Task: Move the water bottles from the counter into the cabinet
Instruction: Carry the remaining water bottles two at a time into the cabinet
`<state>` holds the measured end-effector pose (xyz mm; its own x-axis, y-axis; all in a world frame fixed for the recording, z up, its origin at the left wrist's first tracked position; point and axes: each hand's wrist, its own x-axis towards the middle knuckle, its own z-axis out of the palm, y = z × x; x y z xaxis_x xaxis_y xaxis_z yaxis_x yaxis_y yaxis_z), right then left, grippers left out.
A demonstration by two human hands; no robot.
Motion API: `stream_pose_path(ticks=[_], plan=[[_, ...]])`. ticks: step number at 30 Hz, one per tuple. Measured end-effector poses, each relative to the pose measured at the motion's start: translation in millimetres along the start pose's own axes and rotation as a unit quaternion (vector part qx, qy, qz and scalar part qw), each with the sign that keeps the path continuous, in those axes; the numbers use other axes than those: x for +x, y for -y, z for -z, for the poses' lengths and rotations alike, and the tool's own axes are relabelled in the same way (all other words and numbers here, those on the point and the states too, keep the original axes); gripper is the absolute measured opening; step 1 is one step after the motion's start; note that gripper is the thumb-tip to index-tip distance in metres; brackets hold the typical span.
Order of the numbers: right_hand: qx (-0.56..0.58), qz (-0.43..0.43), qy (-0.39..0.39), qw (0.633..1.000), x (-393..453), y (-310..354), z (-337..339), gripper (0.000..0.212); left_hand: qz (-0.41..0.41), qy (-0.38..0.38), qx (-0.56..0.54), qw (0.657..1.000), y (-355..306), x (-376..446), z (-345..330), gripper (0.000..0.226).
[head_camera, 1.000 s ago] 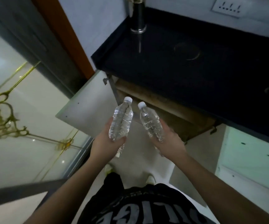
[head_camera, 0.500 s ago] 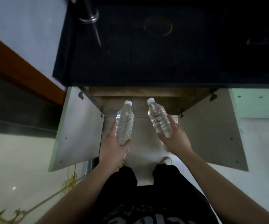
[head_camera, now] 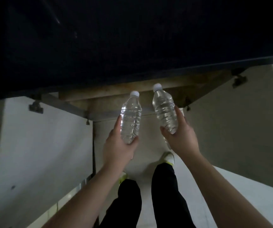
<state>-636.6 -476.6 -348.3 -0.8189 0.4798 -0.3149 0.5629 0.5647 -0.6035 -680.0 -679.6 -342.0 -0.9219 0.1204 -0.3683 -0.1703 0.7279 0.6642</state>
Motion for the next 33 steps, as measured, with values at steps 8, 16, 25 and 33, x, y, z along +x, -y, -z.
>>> stream_pose_path(ticks=[8,16,25,33], plan=[[0.038,0.021,-0.058,0.997,87.6,-42.4,-48.0,0.083,-0.063,-0.037,-0.069,0.995,11.7,89.2,-76.7,0.083],[-0.015,0.081,-0.1,0.992,160.9,-42.2,-67.7,0.082,-0.114,-0.1,-0.121,0.981,24.9,158.7,-88.9,0.078],[-0.112,0.092,-0.131,0.981,223.3,-17.8,-95.0,0.039,-0.169,-0.148,-0.099,0.969,32.6,213.7,-58.7,0.072],[-0.155,0.103,-0.121,0.975,242.2,-10.5,-109.4,0.024,-0.148,-0.149,-0.094,0.973,48.5,239.8,-26.2,0.062]])
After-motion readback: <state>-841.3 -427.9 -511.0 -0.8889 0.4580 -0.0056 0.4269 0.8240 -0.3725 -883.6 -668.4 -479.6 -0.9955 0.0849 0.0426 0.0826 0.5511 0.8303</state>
